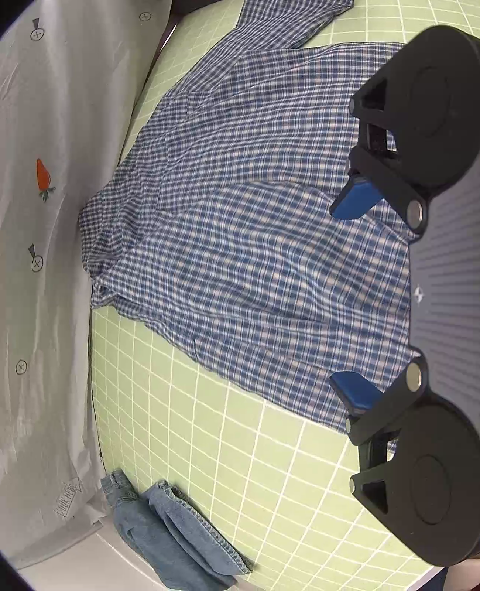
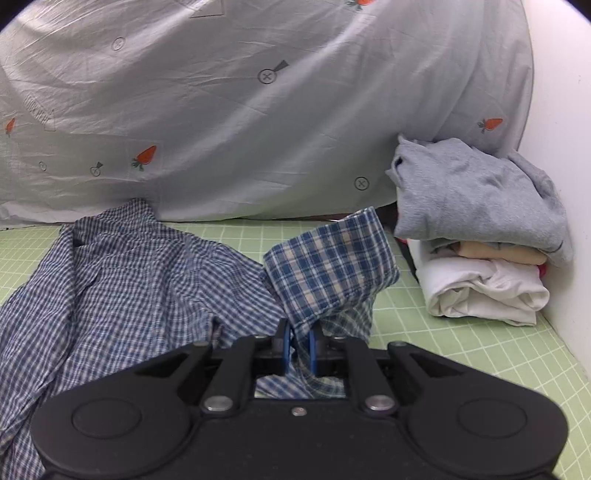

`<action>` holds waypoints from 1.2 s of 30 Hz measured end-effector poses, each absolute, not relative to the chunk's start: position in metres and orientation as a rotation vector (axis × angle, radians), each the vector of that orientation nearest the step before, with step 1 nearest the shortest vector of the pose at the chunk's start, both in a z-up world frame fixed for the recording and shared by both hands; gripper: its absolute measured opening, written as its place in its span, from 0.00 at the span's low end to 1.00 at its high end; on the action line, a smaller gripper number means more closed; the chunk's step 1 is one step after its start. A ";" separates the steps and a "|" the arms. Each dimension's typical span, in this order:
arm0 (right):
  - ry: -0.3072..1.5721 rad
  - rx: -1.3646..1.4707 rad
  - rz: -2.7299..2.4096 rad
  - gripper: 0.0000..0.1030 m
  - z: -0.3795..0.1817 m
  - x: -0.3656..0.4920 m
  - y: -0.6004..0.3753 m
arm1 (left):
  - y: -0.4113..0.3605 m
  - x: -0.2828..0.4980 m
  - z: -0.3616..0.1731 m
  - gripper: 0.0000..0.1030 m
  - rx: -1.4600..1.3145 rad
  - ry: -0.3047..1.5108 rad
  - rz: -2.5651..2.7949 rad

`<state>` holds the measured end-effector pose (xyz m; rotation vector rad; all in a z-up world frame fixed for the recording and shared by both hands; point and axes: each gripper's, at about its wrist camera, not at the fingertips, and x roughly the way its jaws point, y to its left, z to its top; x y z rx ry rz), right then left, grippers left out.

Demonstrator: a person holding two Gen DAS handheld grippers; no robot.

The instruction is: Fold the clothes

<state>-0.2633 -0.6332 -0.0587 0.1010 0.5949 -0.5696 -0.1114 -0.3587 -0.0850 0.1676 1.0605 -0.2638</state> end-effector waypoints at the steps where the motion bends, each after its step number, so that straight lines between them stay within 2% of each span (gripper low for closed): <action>1: 0.595 0.099 -0.559 0.10 -0.060 -0.257 -0.625 | -0.354 -0.108 -0.085 0.87 0.165 1.062 -0.269; 14: 0.607 0.084 -0.329 0.08 -0.071 -0.119 -0.526 | -0.308 -0.021 -0.105 0.87 0.136 1.106 -0.210; 18: 0.682 0.078 -0.218 0.09 -0.088 -0.076 -0.503 | -0.309 -0.006 -0.114 0.87 0.125 1.127 -0.192; 20: 0.723 0.075 -0.163 0.12 -0.097 -0.056 -0.491 | -0.309 0.001 -0.119 0.87 0.120 1.138 -0.182; 22: 0.778 0.082 -0.131 0.31 -0.110 -0.050 -0.485 | -0.310 0.009 -0.124 0.87 0.114 1.148 -0.173; 24: 0.826 0.091 -0.110 0.38 -0.120 -0.051 -0.482 | -0.310 0.016 -0.128 0.87 0.109 1.159 -0.164; 25: 0.834 0.105 -0.114 0.46 -0.120 -0.056 -0.484 | -0.310 0.020 -0.131 0.87 0.106 1.164 -0.159; 29: 0.846 0.174 -0.154 0.62 -0.111 -0.078 -0.495 | -0.312 0.032 -0.138 0.87 0.098 1.181 -0.143; 31: 0.823 0.197 -0.187 0.74 -0.102 -0.091 -0.503 | -0.315 0.029 -0.133 0.87 0.105 1.171 -0.152; 36: 0.804 0.203 -0.347 0.81 -0.099 -0.113 -0.529 | -0.331 0.018 -0.111 0.87 0.122 1.117 -0.221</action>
